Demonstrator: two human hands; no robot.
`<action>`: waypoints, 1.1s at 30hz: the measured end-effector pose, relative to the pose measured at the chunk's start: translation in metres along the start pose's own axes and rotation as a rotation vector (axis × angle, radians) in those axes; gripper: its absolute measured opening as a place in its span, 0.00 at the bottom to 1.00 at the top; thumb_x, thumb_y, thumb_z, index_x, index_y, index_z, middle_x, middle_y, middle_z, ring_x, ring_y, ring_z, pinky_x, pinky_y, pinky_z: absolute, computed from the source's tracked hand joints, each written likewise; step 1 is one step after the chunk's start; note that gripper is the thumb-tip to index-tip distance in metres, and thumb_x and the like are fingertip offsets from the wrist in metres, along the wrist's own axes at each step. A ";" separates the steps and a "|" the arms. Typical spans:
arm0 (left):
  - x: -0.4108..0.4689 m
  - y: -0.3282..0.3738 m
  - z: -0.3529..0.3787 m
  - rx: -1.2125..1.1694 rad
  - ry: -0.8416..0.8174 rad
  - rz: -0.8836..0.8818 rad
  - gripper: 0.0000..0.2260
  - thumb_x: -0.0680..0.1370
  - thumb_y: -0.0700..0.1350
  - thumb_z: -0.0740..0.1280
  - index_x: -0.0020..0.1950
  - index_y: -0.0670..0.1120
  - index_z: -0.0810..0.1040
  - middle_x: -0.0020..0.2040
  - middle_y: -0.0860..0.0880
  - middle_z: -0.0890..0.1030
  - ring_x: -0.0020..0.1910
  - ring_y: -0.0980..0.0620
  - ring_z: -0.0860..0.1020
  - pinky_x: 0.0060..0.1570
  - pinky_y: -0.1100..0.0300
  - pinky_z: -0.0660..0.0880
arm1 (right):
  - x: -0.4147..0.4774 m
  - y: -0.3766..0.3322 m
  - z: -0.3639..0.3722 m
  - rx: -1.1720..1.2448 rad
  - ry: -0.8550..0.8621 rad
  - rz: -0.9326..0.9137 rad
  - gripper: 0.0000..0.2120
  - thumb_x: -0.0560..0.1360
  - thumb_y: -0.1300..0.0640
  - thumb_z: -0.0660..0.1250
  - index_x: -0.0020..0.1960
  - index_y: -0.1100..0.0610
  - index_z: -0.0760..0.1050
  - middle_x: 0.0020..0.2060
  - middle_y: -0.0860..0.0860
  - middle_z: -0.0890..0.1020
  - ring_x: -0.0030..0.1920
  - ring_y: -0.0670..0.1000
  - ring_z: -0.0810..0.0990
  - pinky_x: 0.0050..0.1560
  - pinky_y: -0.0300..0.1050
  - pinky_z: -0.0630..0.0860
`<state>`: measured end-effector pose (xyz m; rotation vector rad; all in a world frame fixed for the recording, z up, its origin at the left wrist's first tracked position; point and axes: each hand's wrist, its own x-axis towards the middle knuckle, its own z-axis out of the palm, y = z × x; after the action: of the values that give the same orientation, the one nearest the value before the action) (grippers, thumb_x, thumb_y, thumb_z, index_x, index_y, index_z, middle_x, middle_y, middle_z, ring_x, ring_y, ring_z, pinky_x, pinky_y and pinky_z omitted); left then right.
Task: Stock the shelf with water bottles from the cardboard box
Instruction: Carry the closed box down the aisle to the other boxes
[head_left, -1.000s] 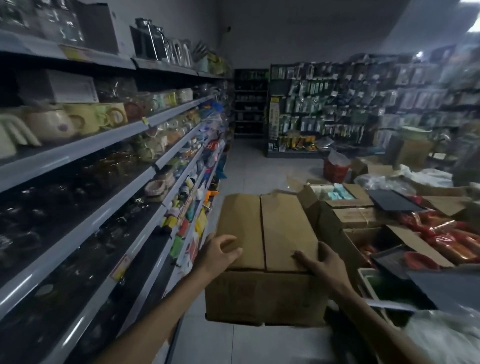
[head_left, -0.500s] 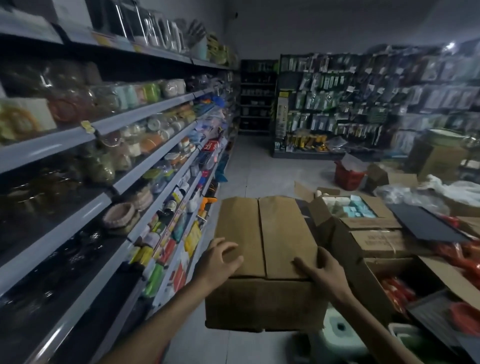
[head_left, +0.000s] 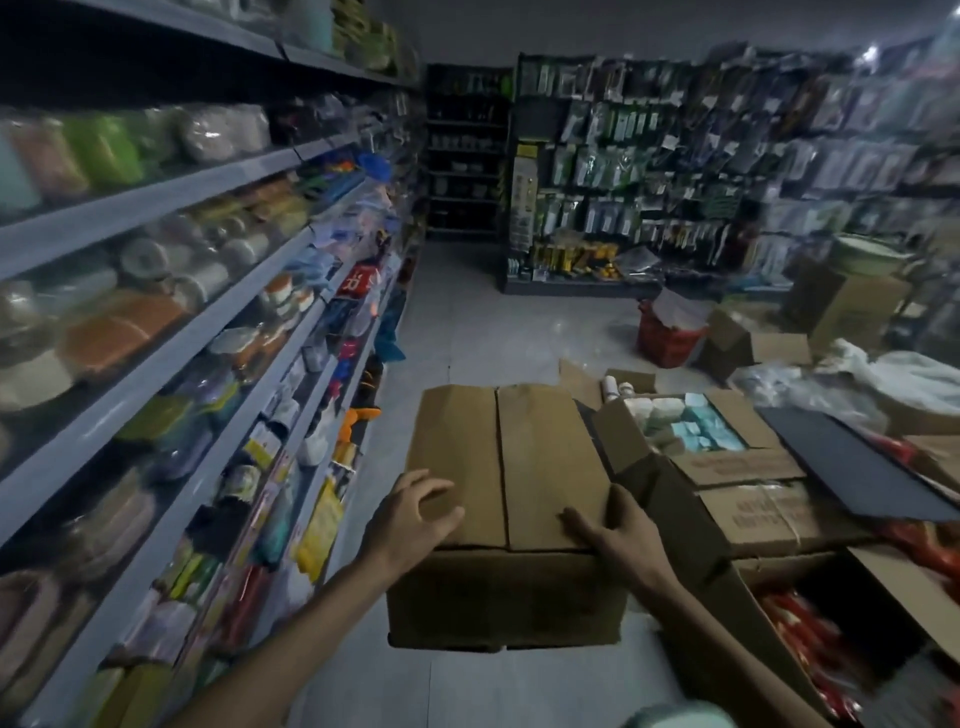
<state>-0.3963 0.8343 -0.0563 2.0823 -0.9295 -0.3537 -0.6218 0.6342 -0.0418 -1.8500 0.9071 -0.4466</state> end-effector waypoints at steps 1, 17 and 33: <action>0.026 -0.002 0.001 0.001 -0.005 0.001 0.19 0.76 0.57 0.72 0.66 0.56 0.79 0.75 0.54 0.68 0.74 0.52 0.67 0.65 0.58 0.66 | 0.024 -0.001 0.001 0.011 0.007 0.005 0.39 0.66 0.34 0.77 0.72 0.48 0.69 0.62 0.46 0.80 0.58 0.47 0.81 0.60 0.54 0.82; 0.421 -0.026 0.005 -0.129 0.101 -0.093 0.13 0.75 0.53 0.76 0.58 0.62 0.81 0.74 0.51 0.68 0.75 0.50 0.65 0.75 0.45 0.64 | 0.437 -0.043 0.011 0.022 -0.052 -0.085 0.36 0.69 0.32 0.74 0.69 0.46 0.67 0.62 0.44 0.78 0.59 0.48 0.80 0.57 0.45 0.81; 0.740 -0.221 0.039 -0.171 0.049 -0.304 0.12 0.74 0.52 0.74 0.56 0.61 0.80 0.64 0.56 0.72 0.64 0.56 0.73 0.51 0.69 0.69 | 0.773 -0.017 0.161 0.028 -0.167 0.079 0.48 0.59 0.23 0.73 0.72 0.45 0.68 0.63 0.45 0.80 0.59 0.51 0.82 0.58 0.54 0.82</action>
<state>0.2027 0.3668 -0.2013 2.0630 -0.5325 -0.5183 -0.0059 0.1553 -0.1667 -1.7902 0.8524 -0.2504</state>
